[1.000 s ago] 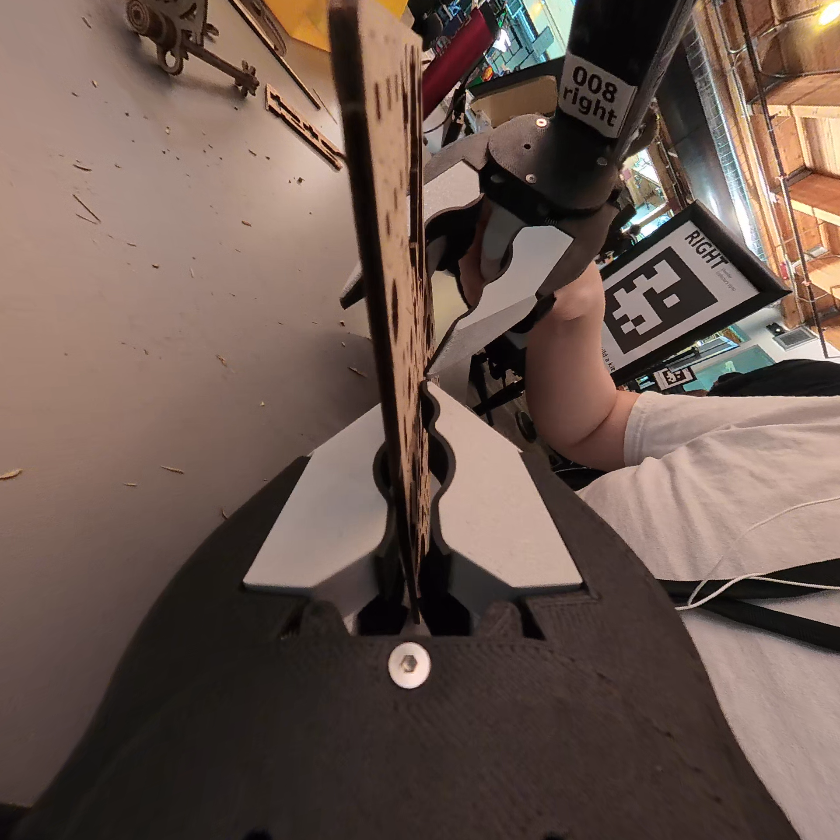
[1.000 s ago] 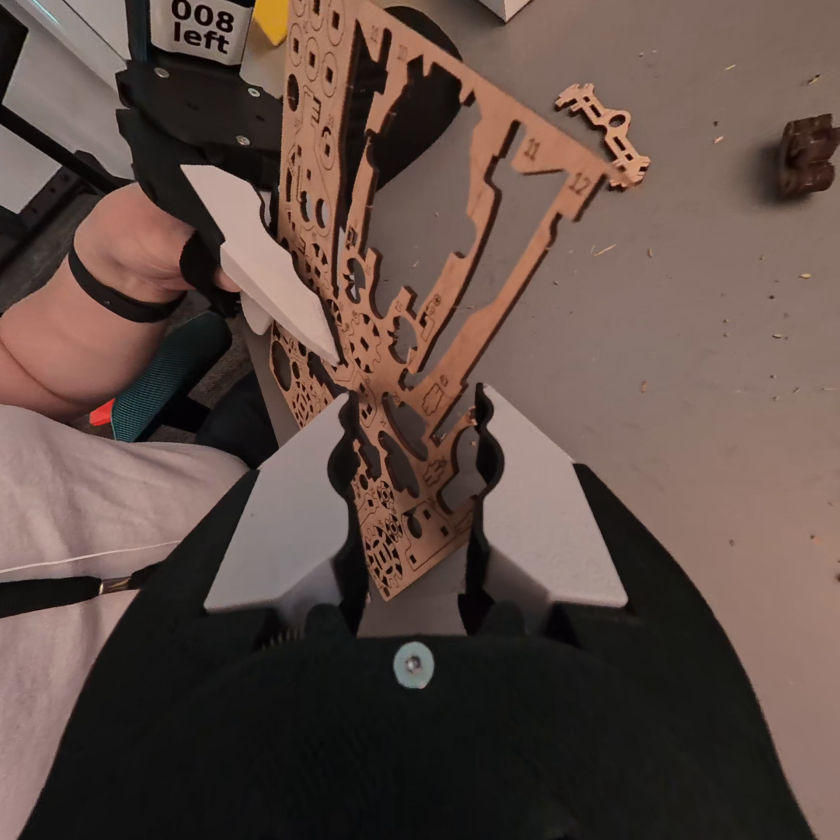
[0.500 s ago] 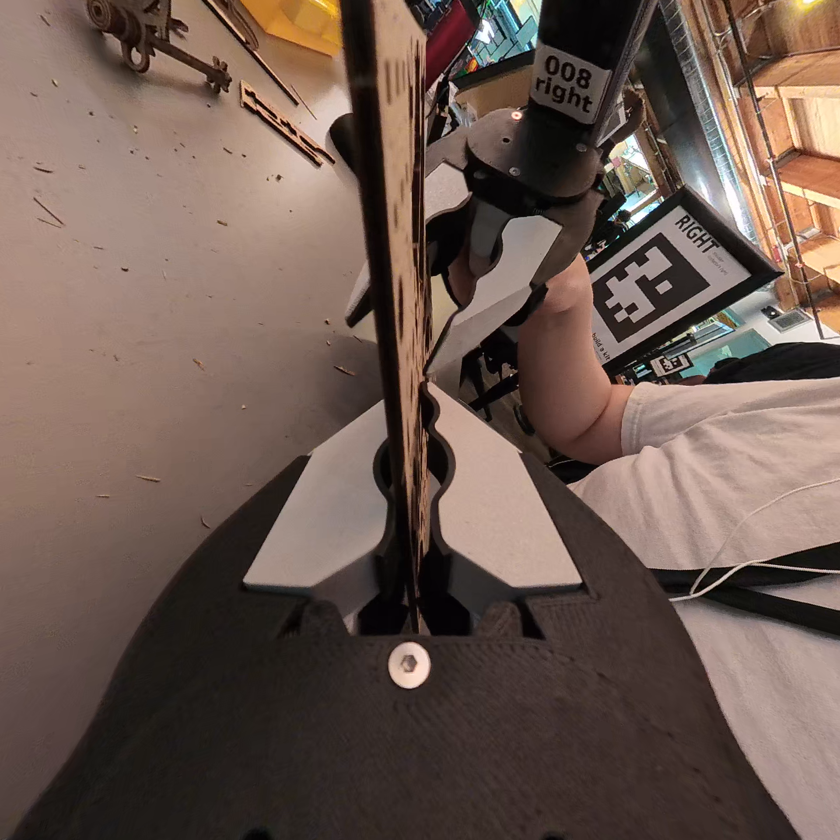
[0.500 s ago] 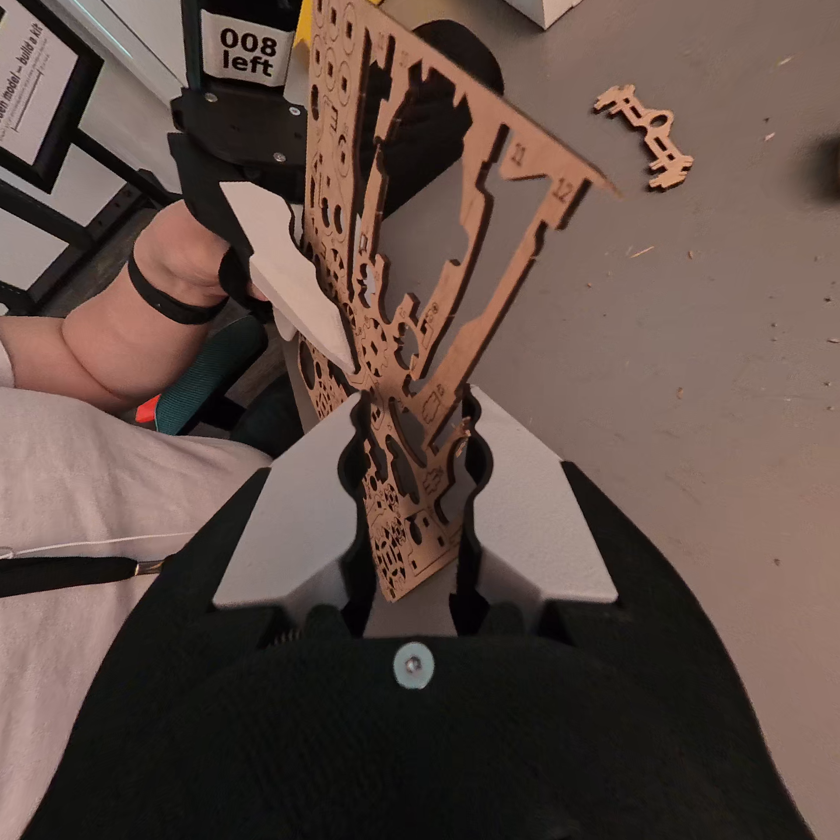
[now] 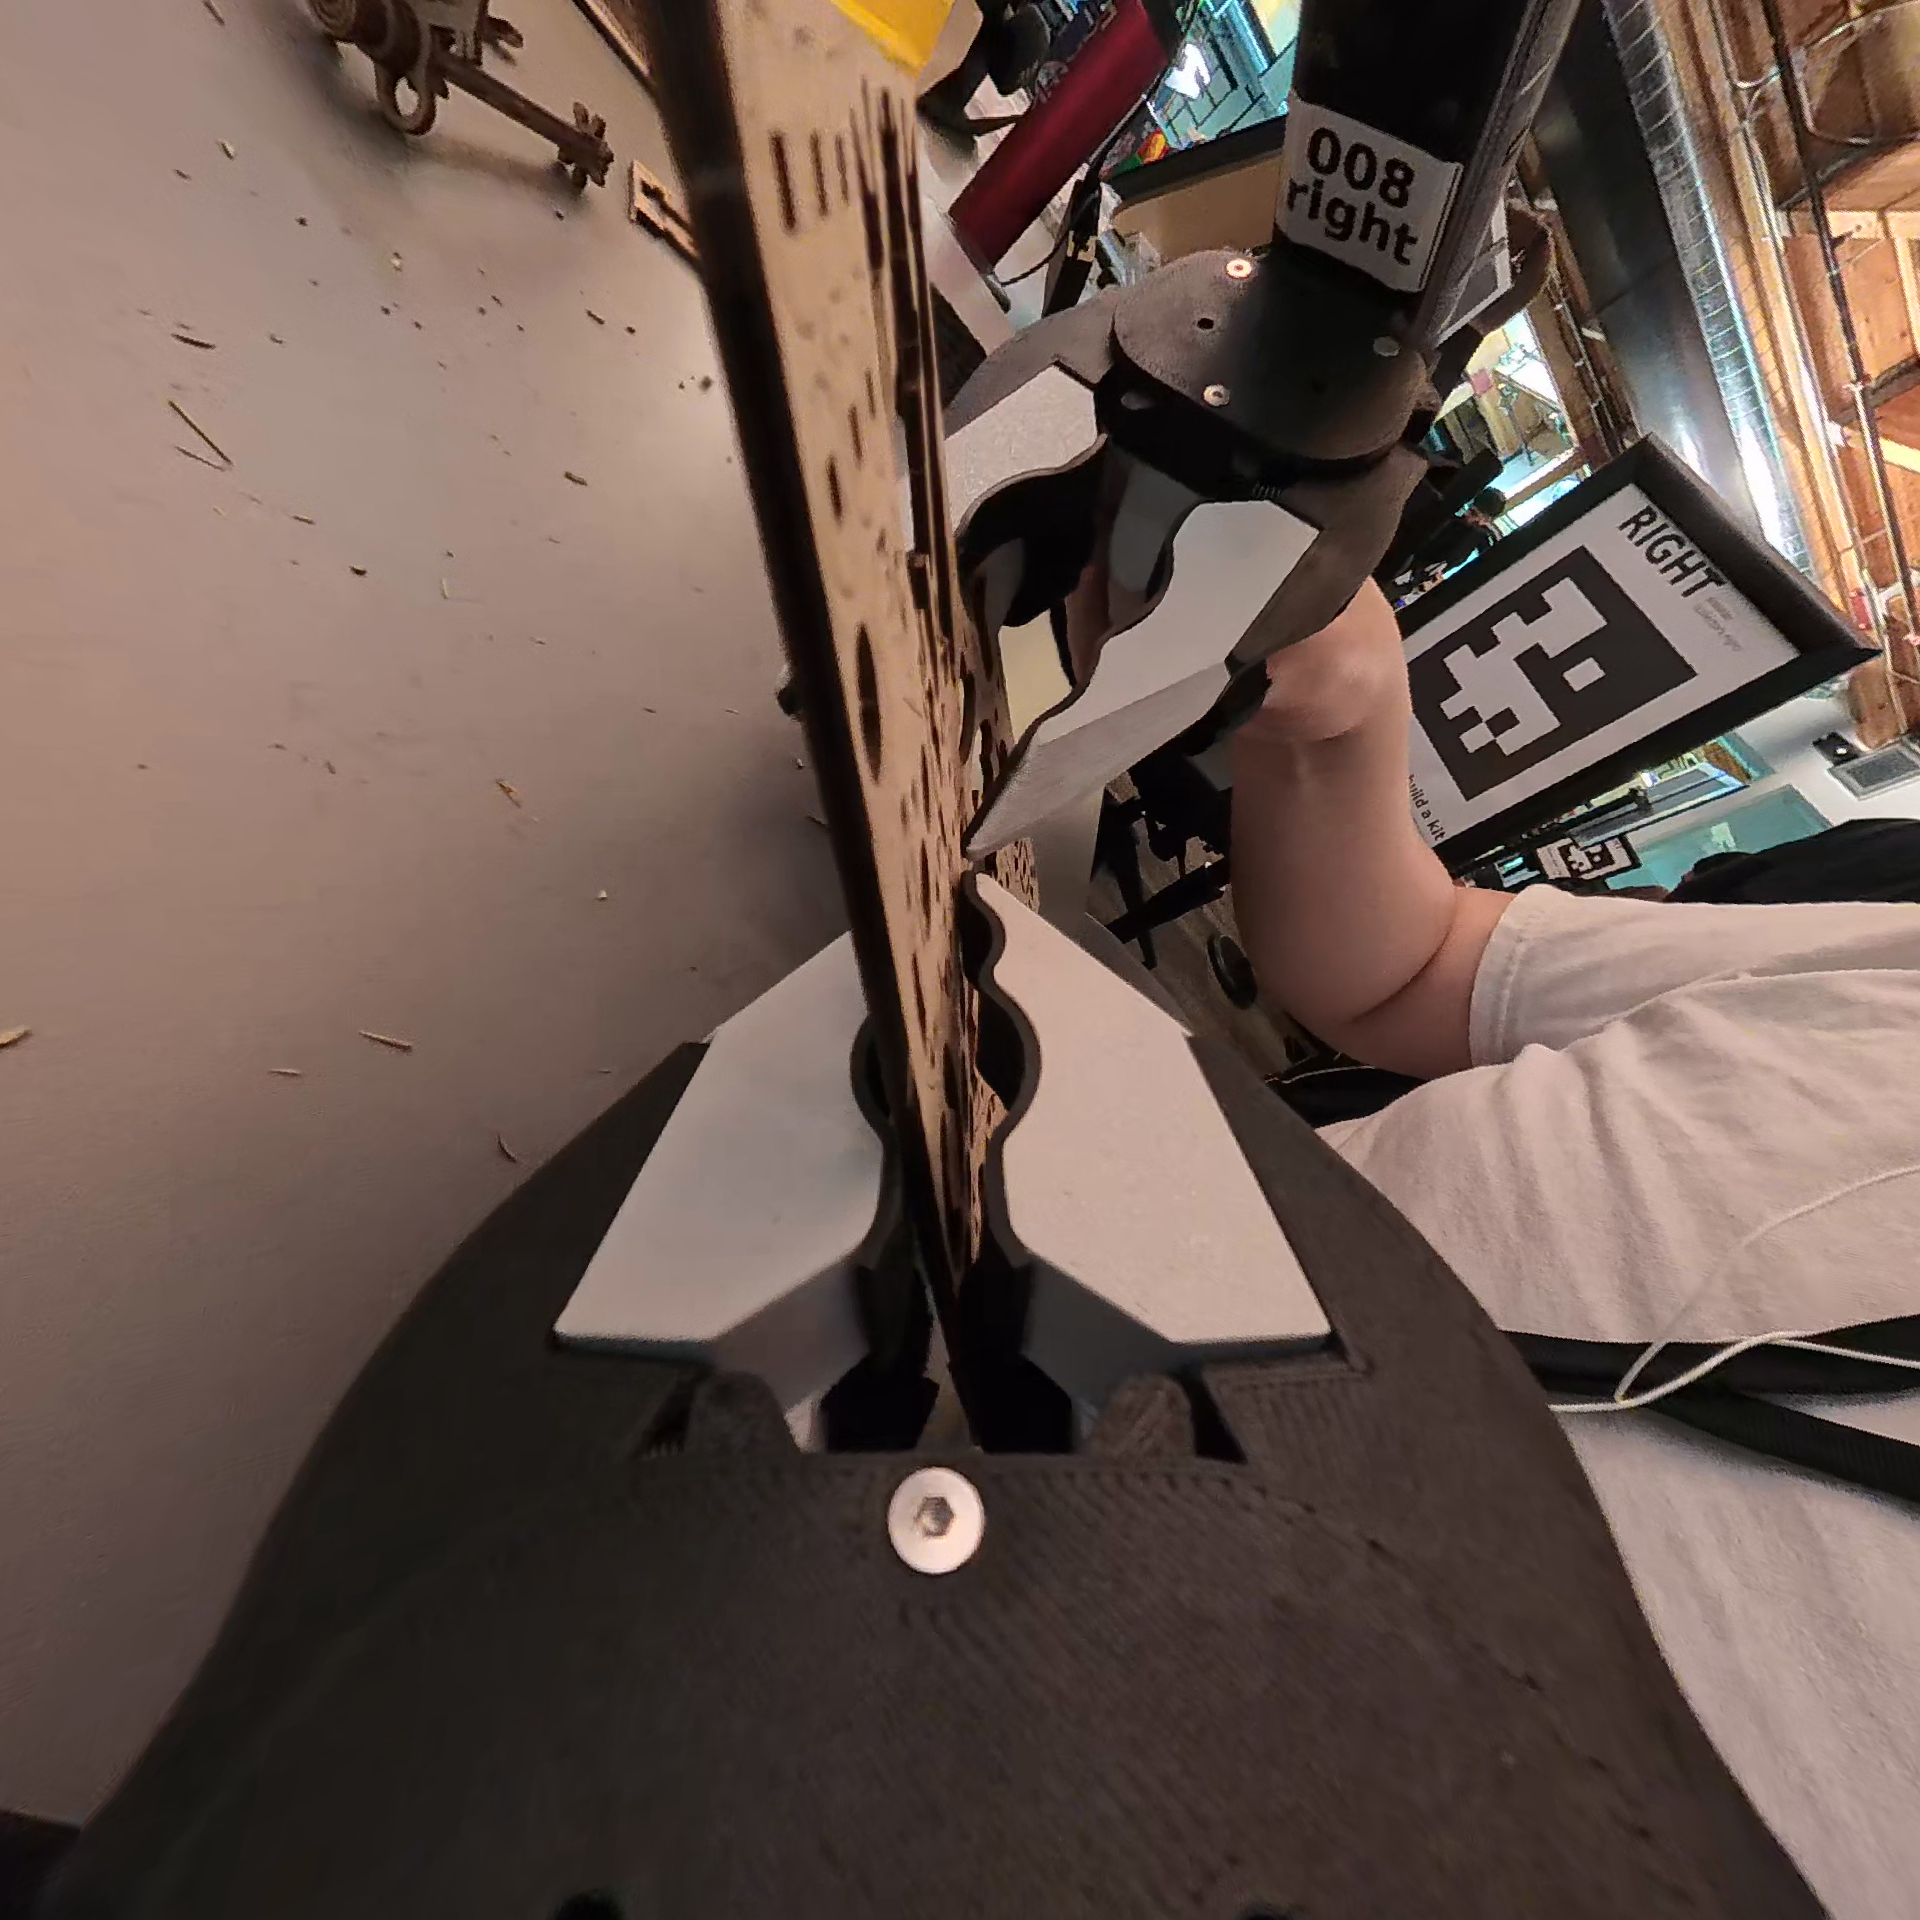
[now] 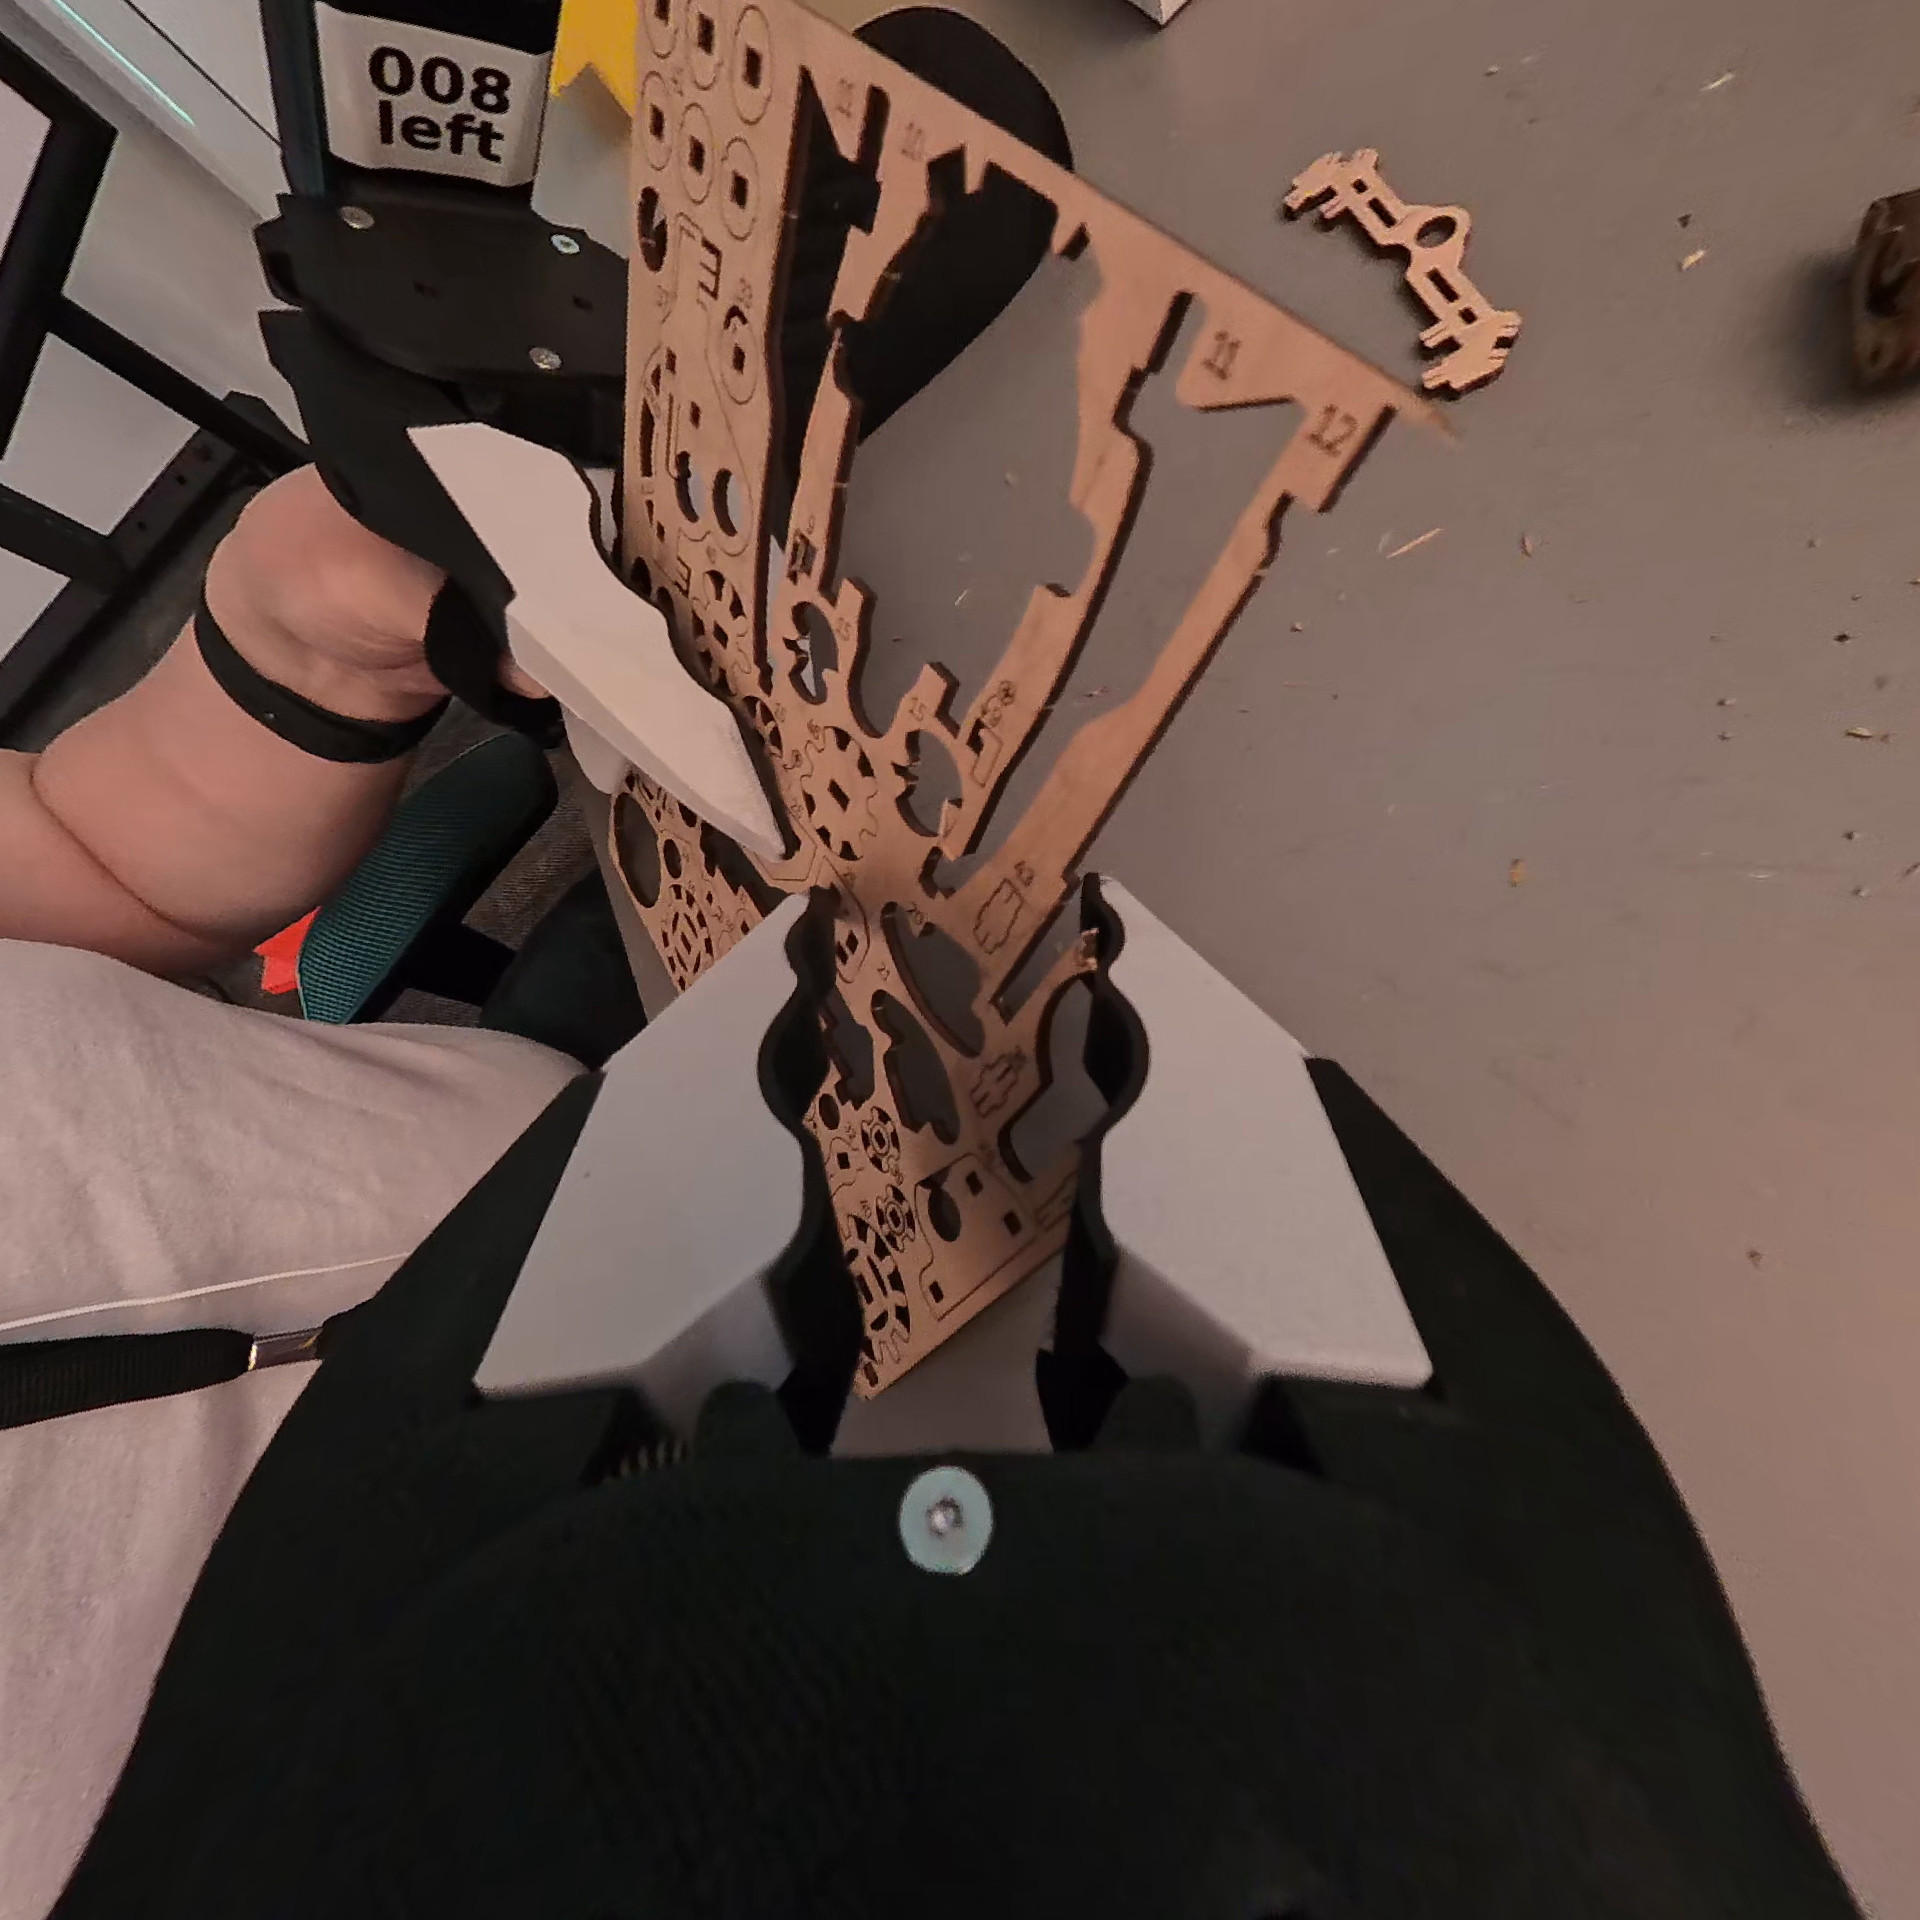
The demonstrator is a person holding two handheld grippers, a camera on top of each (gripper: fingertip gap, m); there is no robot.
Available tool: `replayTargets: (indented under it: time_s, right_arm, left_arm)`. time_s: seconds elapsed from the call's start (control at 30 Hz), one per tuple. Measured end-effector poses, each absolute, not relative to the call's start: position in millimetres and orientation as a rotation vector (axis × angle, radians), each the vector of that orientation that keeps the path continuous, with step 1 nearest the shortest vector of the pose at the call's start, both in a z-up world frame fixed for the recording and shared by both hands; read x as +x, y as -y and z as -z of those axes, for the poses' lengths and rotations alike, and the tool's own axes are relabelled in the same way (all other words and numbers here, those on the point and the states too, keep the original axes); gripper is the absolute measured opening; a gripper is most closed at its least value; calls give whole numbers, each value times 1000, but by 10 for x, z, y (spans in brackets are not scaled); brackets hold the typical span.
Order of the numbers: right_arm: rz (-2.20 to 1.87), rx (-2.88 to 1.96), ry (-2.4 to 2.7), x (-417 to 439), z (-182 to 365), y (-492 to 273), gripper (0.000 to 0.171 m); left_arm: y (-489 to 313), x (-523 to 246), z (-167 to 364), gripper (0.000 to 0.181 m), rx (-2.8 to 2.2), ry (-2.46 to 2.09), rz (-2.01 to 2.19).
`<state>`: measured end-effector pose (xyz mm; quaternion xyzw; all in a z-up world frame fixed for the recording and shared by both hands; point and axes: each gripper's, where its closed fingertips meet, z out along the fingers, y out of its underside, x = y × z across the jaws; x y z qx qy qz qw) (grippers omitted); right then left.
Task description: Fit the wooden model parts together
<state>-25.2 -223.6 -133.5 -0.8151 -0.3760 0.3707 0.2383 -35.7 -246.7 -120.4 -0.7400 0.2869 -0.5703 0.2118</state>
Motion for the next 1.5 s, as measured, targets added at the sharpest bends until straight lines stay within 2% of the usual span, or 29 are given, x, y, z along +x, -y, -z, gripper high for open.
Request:
replayTargets:
  time_s: [0.13,0.2,0.3,0.43,0.5,0.57,0.7,0.73,0.77,0.87,0.97,1.03,1.07,1.1,1.2,1.5]
  right_arm:
    - [-975,-2240,1018,-246,1366,2211,47]
    - [-809,-2230,1065,-200,1435,2151,49]
    - [-785,-2085,1125,-233,1267,2141,45]
    - [-825,-2143,1107,-180,1259,2106,49]
    - [-927,-2068,1050,-204,1069,2091,53]
    - [-1028,-2025,995,-205,945,2085,50]
    - [-1147,-2103,982,-233,1068,2138,53]
    - [-1177,-2117,1012,-256,1113,2188,34]
    - [-1192,-2119,1043,-271,1143,2228,28]
    - [-1224,-2104,1030,-264,1135,2235,23]
    - [-1233,-2096,1026,-248,1132,2227,23]
    - [-1210,-2111,1001,-256,1155,2187,33]
    - [-1202,-2117,980,-276,1161,2164,48]
    - [-1213,-2123,970,-305,1161,2169,56]
    - [-1152,-2173,952,-339,1238,2135,62]
    - [-1017,-2198,966,-287,1304,2106,66]
  left_arm:
    - [2459,-358,1219,1,-2065,-795,1581]
    - [2465,-352,1246,1,-2084,-800,1572]
    - [2454,-355,1170,1,-2041,-770,1658]
    - [2405,-349,1169,1,-2039,-757,1634]
    - [2389,-367,1138,1,-2021,-731,1659]
    - [2378,-386,1088,1,-1987,-710,1681]
    - [2414,-379,1068,1,-1965,-748,1673]
    - [2430,-372,1077,1,-1971,-764,1669]
    - [2436,-371,1093,1,-1982,-772,1660]
    - [2422,-420,1099,17,-2027,-719,1665]
    - [2421,-507,1151,7,-2064,-754,1568]
    - [2428,-497,1126,2,-2045,-772,1558]
    - [2430,-481,1108,2,-2030,-776,1568]
    - [2425,-465,1115,2,-2026,-783,1560]
    - [2419,-418,1118,2,-2013,-785,1568]
    - [2387,-382,1145,2,-2032,-787,1568]
